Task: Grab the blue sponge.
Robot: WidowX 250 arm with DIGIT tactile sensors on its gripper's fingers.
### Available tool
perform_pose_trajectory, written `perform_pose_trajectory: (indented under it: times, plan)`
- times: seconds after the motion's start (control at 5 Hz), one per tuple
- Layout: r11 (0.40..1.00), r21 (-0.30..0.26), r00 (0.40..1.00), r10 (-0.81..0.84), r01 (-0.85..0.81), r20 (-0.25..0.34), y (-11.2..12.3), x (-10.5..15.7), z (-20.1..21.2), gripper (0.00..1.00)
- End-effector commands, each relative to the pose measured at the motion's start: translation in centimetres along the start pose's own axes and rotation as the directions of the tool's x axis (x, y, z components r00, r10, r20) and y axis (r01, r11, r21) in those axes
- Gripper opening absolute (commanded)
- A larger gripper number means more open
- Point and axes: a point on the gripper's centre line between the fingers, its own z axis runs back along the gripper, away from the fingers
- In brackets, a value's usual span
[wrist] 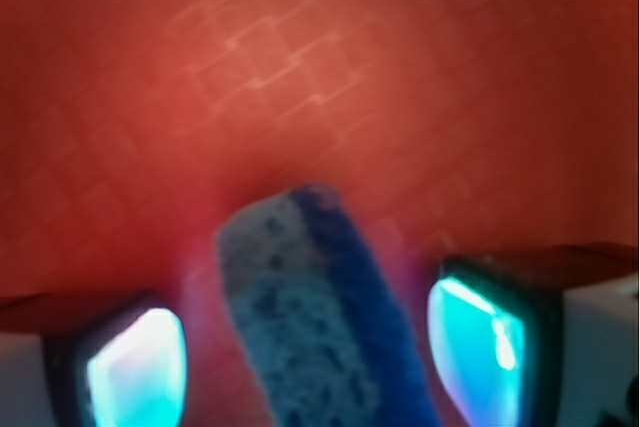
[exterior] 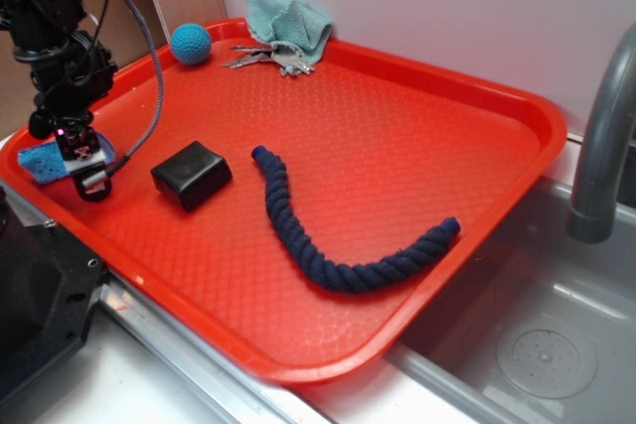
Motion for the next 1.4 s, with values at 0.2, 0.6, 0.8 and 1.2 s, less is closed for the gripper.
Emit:
perform_pose_trajectory:
  times: [0.2, 0.6, 0.8, 1.2]
  plan:
    - [1.000, 0.012, 0.999, 0.026, -0.026, 0.018, -1.2, 0.4, 1.7, 0.00]
    - [0.951, 0.098, 0.947, 0.275, -0.293, 0.164, -5.2, 5.0, 11.8, 0.00]
    - [0.908, 0.050, 0.899, 0.402, -0.416, 0.174, -7.9, 6.7, 15.7, 0.00]
    - [0.740, -0.085, 0.736, 0.673, -0.667, 0.079, -8.0, 8.4, 16.9, 0.00]
